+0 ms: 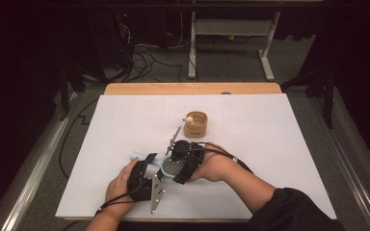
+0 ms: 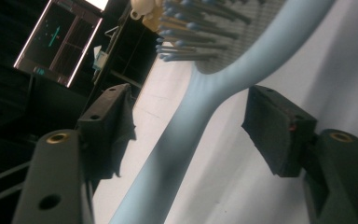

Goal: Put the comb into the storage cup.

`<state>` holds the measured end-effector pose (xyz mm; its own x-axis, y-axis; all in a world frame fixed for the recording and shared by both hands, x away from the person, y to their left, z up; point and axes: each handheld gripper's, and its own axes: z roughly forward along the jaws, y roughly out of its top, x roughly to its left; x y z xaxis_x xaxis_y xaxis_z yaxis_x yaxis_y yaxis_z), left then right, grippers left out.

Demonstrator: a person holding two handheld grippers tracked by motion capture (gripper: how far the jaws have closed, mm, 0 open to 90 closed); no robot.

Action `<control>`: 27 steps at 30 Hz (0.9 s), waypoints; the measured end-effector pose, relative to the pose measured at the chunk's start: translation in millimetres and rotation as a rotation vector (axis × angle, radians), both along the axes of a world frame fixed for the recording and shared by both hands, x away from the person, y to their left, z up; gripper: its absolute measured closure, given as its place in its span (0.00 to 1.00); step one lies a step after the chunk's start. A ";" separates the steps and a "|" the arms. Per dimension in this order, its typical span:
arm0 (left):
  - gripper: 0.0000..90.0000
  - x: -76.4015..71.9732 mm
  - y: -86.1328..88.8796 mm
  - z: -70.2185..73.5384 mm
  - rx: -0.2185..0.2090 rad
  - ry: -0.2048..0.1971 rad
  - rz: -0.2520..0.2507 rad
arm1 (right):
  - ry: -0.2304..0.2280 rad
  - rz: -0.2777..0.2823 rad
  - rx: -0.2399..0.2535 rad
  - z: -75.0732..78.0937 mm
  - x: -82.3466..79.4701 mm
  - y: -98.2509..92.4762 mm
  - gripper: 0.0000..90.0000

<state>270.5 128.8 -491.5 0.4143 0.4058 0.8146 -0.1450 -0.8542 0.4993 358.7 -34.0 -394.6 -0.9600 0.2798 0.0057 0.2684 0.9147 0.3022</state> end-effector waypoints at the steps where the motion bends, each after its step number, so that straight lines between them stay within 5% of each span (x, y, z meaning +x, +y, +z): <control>1: 0.41 -0.1 -0.3 -0.6 0.003 0.002 -0.004 | 0.001 -0.001 0.000 0.0 0.0 0.0 0.23; 18: 0.59 -4.0 -5.1 -4.0 0.085 -0.009 -0.044 | 0.005 0.000 0.004 -2.7 -0.1 0.4 0.23; 27: 0.69 -4.0 -6.1 -4.6 0.076 -0.018 -0.044 | 0.006 -0.002 0.008 -4.1 -0.2 0.6 0.23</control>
